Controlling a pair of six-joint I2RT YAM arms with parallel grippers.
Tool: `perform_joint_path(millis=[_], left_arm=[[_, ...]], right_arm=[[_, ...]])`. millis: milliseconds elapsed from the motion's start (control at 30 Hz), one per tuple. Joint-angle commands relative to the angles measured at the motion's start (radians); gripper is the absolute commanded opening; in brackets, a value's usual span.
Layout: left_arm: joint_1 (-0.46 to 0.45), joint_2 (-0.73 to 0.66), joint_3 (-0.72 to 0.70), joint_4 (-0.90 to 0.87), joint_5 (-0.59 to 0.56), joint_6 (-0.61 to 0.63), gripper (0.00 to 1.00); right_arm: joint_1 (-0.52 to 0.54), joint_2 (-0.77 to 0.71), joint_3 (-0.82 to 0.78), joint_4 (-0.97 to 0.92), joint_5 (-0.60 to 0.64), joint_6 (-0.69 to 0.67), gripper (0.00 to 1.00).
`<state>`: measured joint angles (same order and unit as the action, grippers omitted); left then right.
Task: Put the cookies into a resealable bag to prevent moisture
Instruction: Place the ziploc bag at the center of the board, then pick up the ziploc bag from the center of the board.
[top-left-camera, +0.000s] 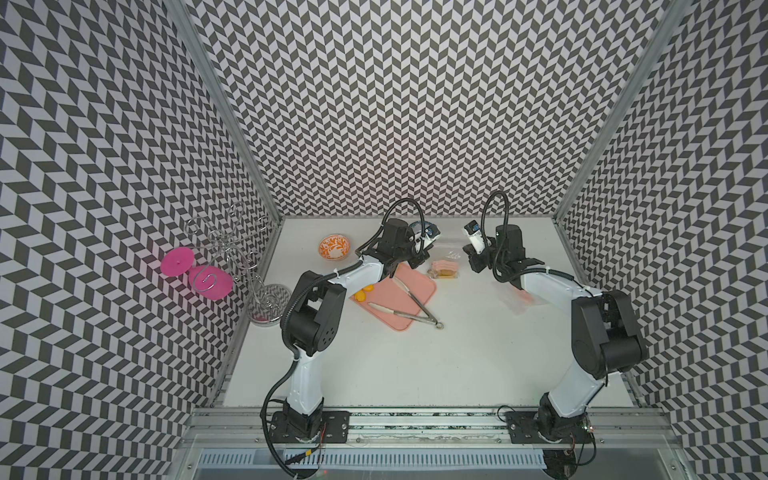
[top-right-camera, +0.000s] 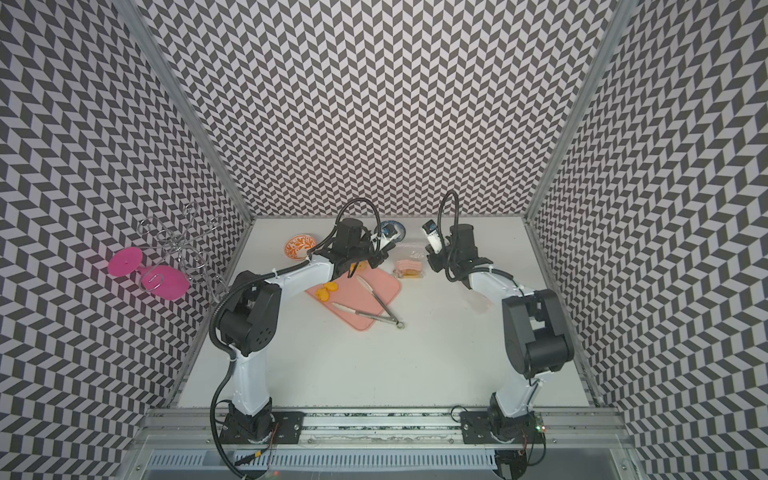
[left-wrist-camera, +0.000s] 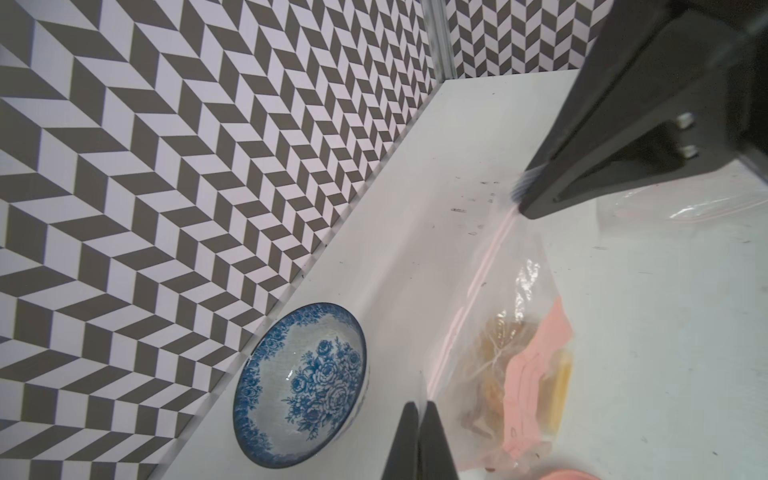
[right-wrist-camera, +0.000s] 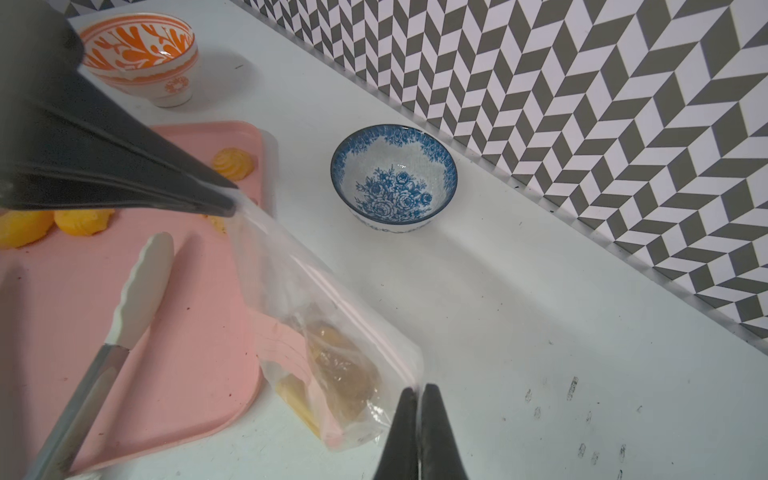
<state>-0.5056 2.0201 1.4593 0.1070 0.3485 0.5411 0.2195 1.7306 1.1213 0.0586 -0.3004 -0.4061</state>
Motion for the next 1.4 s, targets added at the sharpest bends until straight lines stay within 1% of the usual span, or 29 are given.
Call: perform_joint_path(millis=[0,67,100,200,267,333,433,533,633,700,733,800,867,900,967,1033,1100,1200,1300,1333,1367], left_arm=[[0.021,0.028,0.041,0.039,-0.048,0.023,0.06],[0.024,0.049,0.053,0.03,-0.044,0.006,0.11],[0.027,0.053,0.054,0.027,-0.038,-0.005,0.14],[0.03,0.039,0.051,0.017,-0.014,-0.037,0.33],[0.035,0.017,0.049,-0.004,0.013,-0.058,0.42],[0.038,-0.012,0.04,-0.015,0.017,-0.084,0.48],[0.044,-0.067,0.022,-0.046,0.0,-0.123,0.55],[0.045,-0.13,0.0,-0.107,0.021,-0.152,0.61],[0.045,-0.204,-0.051,-0.163,0.06,-0.211,0.64],[0.045,-0.255,-0.098,-0.183,0.094,-0.262,0.64],[0.045,-0.284,-0.125,-0.188,0.108,-0.295,0.65],[0.045,-0.344,-0.191,-0.178,0.146,-0.365,0.65],[0.044,-0.41,-0.279,-0.156,0.188,-0.407,0.66],[0.044,-0.44,-0.327,-0.141,0.196,-0.426,0.66],[0.042,-0.489,-0.409,-0.114,0.226,-0.459,0.66],[0.04,-0.527,-0.474,-0.104,0.25,-0.481,0.66],[0.034,-0.561,-0.527,-0.1,0.252,-0.497,0.67],[0.033,-0.607,-0.589,-0.089,0.254,-0.512,0.67],[0.033,-0.637,-0.628,-0.085,0.257,-0.52,0.67],[0.032,-0.642,-0.635,-0.084,0.26,-0.52,0.67],[0.033,-0.643,-0.64,-0.085,0.264,-0.52,0.67]], right_arm=[[-0.023,0.02,0.037,0.08,0.056,0.017,0.05],[-0.032,0.06,0.082,0.017,0.048,0.009,0.19],[-0.035,0.07,0.095,-0.01,0.046,0.011,0.21],[-0.06,0.039,0.061,-0.002,0.046,0.063,0.34],[-0.086,-0.013,0.017,0.008,0.055,0.13,0.45],[-0.112,-0.062,-0.03,-0.004,0.09,0.2,0.51],[-0.153,-0.128,-0.096,-0.074,0.216,0.302,0.58],[-0.187,-0.176,-0.161,-0.162,0.3,0.325,0.65],[-0.189,-0.19,-0.197,-0.24,0.38,0.3,0.7],[-0.19,-0.185,-0.2,-0.281,0.409,0.277,0.71],[-0.19,-0.183,-0.196,-0.302,0.403,0.26,0.71],[-0.19,-0.17,-0.173,-0.376,0.341,0.222,0.73],[-0.189,-0.16,-0.167,-0.434,0.284,0.168,0.73],[-0.189,-0.158,-0.176,-0.451,0.273,0.141,0.74],[-0.189,-0.157,-0.201,-0.45,0.3,0.106,0.73],[-0.19,-0.144,-0.196,-0.451,0.28,0.086,0.73],[-0.189,-0.104,-0.173,-0.473,0.269,0.078,0.72],[-0.189,-0.045,-0.139,-0.506,0.263,0.067,0.67],[-0.189,-0.023,-0.132,-0.513,0.3,0.064,0.64],[-0.189,-0.017,-0.131,-0.517,0.311,0.061,0.62],[-0.189,-0.01,-0.128,-0.52,0.314,0.062,0.57]])
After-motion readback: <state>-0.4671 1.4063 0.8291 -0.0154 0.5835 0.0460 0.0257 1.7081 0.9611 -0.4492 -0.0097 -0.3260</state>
